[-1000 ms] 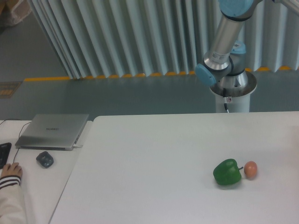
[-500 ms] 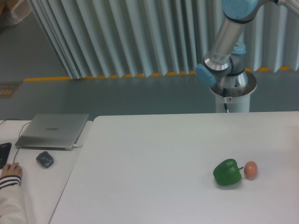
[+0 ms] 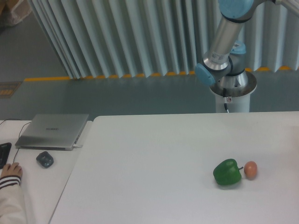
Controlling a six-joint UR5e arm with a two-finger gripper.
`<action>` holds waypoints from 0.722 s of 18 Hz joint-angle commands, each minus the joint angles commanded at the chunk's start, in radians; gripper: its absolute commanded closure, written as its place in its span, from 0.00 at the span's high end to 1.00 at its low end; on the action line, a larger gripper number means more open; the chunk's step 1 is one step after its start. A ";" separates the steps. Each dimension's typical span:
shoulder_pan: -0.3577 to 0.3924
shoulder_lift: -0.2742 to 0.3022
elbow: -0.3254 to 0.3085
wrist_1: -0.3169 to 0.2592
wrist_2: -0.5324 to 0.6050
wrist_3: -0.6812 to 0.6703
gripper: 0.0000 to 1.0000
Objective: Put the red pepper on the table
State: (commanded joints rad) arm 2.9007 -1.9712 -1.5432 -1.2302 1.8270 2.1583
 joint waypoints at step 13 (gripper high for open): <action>-0.121 0.075 0.095 -0.244 -0.167 -0.187 0.15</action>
State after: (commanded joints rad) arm 2.7796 -1.8960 -1.4481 -1.4740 1.6601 1.9715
